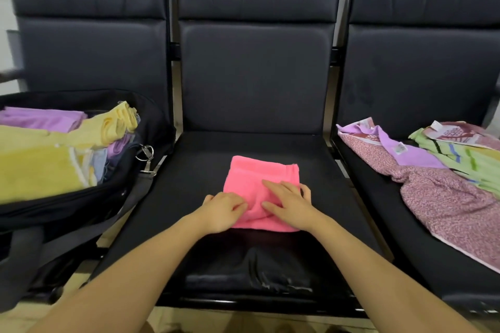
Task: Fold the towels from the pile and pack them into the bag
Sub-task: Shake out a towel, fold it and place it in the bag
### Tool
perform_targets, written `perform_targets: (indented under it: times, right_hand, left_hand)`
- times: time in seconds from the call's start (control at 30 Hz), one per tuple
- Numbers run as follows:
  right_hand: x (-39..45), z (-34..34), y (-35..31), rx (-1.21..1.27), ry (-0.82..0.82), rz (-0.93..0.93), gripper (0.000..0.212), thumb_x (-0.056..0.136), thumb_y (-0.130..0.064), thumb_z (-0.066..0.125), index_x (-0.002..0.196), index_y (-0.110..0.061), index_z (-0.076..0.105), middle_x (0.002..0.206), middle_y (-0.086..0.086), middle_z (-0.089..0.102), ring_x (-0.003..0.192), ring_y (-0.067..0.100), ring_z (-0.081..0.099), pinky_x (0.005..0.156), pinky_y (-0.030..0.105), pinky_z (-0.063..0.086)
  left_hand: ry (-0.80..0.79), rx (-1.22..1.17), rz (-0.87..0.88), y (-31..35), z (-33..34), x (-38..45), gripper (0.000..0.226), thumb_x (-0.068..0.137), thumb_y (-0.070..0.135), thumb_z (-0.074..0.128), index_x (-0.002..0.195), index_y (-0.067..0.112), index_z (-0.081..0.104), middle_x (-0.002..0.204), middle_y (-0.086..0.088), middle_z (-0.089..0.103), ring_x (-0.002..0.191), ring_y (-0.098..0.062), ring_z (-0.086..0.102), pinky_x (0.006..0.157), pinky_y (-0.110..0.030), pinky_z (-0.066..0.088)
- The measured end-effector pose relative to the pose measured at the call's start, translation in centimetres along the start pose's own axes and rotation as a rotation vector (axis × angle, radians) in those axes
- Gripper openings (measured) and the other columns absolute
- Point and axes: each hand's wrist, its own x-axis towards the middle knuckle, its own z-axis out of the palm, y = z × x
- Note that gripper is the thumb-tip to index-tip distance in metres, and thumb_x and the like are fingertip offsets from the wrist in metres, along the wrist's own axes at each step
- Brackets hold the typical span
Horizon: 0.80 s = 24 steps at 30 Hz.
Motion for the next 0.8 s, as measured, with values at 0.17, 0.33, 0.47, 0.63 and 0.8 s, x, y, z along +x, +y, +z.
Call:
perform_targets:
  times: [0.17,0.33,0.47,0.63,0.8]
  right_hand:
    - [0.8,0.8,-0.6,0.199,0.116,-0.006,0.037,0.094,-0.039,0.055,0.130,-0.028,0.051,0.137,-0.019,0.046,0.136,0.006,0.030,0.106,0.028,0.005]
    - [-1.0,-0.2,0.0,0.413,0.346,-0.011,0.028,0.088,-0.024,0.066,0.088,-0.041,0.044,0.077,-0.016,0.048,0.082,0.002,0.048,0.090,0.025,0.016]
    - [-3.4,-1.4,1.2,0.230,0.286,0.005,0.043,0.081,-0.030,0.073,0.106,-0.053,0.046,0.092,-0.017,0.044,0.091,0.007,0.040,0.084,0.022,0.014]
    - [-5.3,-1.4,1.6,0.029,0.210,-0.062,0.046,0.079,-0.044,0.072,0.122,-0.041,0.054,0.130,-0.027,0.042,0.128,0.000,0.032,0.099,0.024,0.006]
    - [-5.6,-0.7,2.0,-0.185,0.056,-0.118,0.041,0.092,-0.047,0.055,0.130,-0.033,0.057,0.133,-0.019,0.056,0.124,-0.002,0.047,0.106,0.028,0.001]
  left_hand:
    - [-0.071,0.013,0.026,-1.2,0.8,-1.1,0.039,0.103,0.040,0.029,0.139,0.038,0.046,0.155,0.013,0.026,0.145,-0.011,0.014,0.113,-0.038,0.011]
    - [-0.075,0.003,0.064,-0.6,0.4,-1.3,0.041,0.102,0.044,0.030,0.139,0.036,0.045,0.153,0.014,0.029,0.143,-0.013,0.017,0.111,-0.038,0.011]
    - [-0.167,0.016,0.108,0.6,1.1,-1.0,0.043,0.102,0.050,0.022,0.143,0.044,0.035,0.155,0.018,0.022,0.145,-0.015,0.011,0.112,-0.036,0.003]
    - [-0.214,0.089,0.158,1.6,2.0,-0.9,0.044,0.101,0.053,0.018,0.144,0.050,0.027,0.157,0.019,0.016,0.146,-0.014,0.008,0.113,-0.039,0.000]
    - [-0.021,0.124,0.181,0.3,1.4,-1.6,0.041,0.101,0.047,0.033,0.138,0.038,0.047,0.134,0.006,0.043,0.126,-0.018,0.035,0.105,-0.039,0.024]
